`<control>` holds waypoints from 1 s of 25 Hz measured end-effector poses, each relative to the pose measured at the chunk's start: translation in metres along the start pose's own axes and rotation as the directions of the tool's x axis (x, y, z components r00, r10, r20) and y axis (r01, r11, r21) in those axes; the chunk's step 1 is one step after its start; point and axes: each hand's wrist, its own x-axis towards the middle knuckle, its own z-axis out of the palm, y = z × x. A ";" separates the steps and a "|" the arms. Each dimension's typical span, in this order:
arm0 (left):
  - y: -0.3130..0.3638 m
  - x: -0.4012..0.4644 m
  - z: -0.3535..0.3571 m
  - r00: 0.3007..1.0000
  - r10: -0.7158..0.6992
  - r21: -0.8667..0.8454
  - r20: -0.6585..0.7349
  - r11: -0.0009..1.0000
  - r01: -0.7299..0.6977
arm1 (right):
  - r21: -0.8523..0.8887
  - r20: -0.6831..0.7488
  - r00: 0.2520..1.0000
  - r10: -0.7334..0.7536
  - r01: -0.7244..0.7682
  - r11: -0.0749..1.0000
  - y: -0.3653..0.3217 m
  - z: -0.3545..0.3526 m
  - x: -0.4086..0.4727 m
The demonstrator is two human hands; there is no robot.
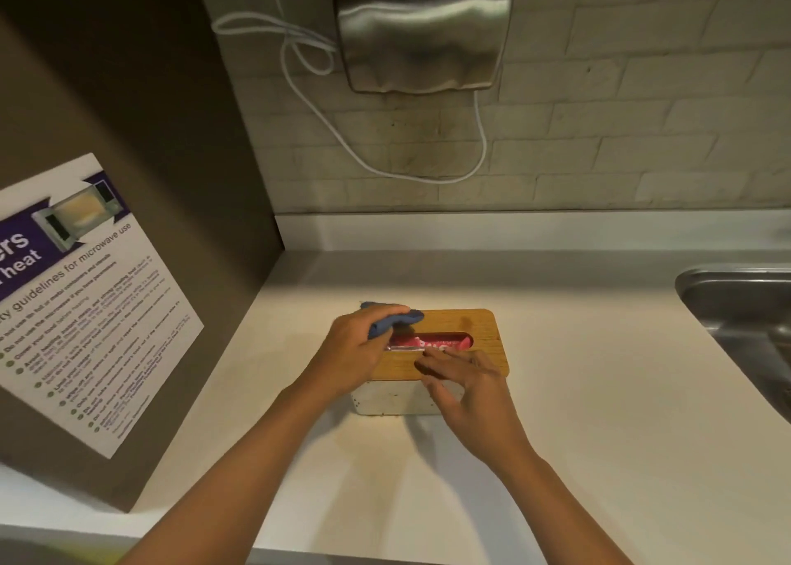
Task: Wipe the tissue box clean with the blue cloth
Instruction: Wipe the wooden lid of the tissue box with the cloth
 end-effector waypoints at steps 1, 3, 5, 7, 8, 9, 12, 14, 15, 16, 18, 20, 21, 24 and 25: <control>0.008 -0.002 -0.008 0.994 -0.058 -0.082 -0.092 0.995 0.050 | 0.113 -0.039 0.997 0.062 -0.057 0.992 -0.007 -0.007 0.001; 0.025 -0.005 -0.017 0.977 -0.151 -0.224 -0.150 0.968 0.115 | 0.322 -0.065 0.986 0.152 -0.124 0.939 -0.025 -0.019 0.005; 0.041 -0.008 -0.021 0.985 -0.161 -0.383 -0.055 0.915 0.128 | 0.418 0.002 0.985 0.171 -0.156 0.895 -0.043 -0.026 0.012; 0.059 -0.012 -0.014 0.985 -0.166 -0.523 0.044 0.836 0.164 | 0.471 0.079 0.985 0.156 -0.175 0.865 -0.057 -0.029 0.017; 0.063 -0.014 -0.007 0.985 -0.169 -0.571 0.036 0.806 0.159 | 0.525 0.109 0.982 0.157 -0.191 0.829 -0.062 -0.030 0.017; 0.067 -0.015 0.001 0.985 -0.175 -0.613 0.001 0.778 0.139 | 0.599 0.131 0.976 0.172 -0.216 0.771 -0.063 -0.030 0.016; 0.064 -0.020 0.020 0.972 -0.197 -0.636 -0.131 0.769 0.070 | 0.684 0.134 0.951 0.279 -0.292 0.668 -0.059 -0.030 0.006; 0.062 -0.022 0.023 0.957 -0.172 -0.510 -0.235 0.860 0.029 | 0.668 0.092 0.916 0.391 -0.348 0.657 -0.055 -0.031 -0.001; 0.060 -0.022 0.021 0.948 -0.155 -0.437 -0.279 0.899 0.019 | 0.638 0.042 0.892 0.451 -0.371 0.675 -0.053 -0.035 -0.005; 0.056 -0.022 0.017 0.944 -0.146 -0.350 -0.294 0.936 0.036 | 0.585 -0.048 0.864 0.502 -0.383 0.715 -0.049 -0.040 -0.007; 0.044 -0.020 0.008 0.969 -0.185 -0.087 -0.166 0.981 0.173 | 0.438 -0.269 0.818 0.509 -0.367 0.821 -0.042 -0.058 -0.012; 0.027 -0.022 0.009 0.962 -0.270 0.193 0.033 0.946 0.259 | 0.248 -0.399 0.821 0.409 -0.332 0.910 -0.036 -0.074 -0.013; 0.020 -0.024 0.012 0.956 -0.280 0.293 0.092 0.925 0.243 | 0.151 -0.412 0.841 0.351 -0.317 0.936 -0.032 -0.077 -0.012; 0.011 -0.028 0.027 0.966 -0.233 0.484 0.108 0.861 0.153 | -0.138 -0.364 0.905 0.220 -0.286 0.948 -0.013 -0.064 -0.004; 0.010 -0.027 0.031 0.967 -0.232 0.515 0.107 0.845 0.146 | -0.186 -0.331 0.925 0.185 -0.257 0.948 -0.010 -0.057 -0.002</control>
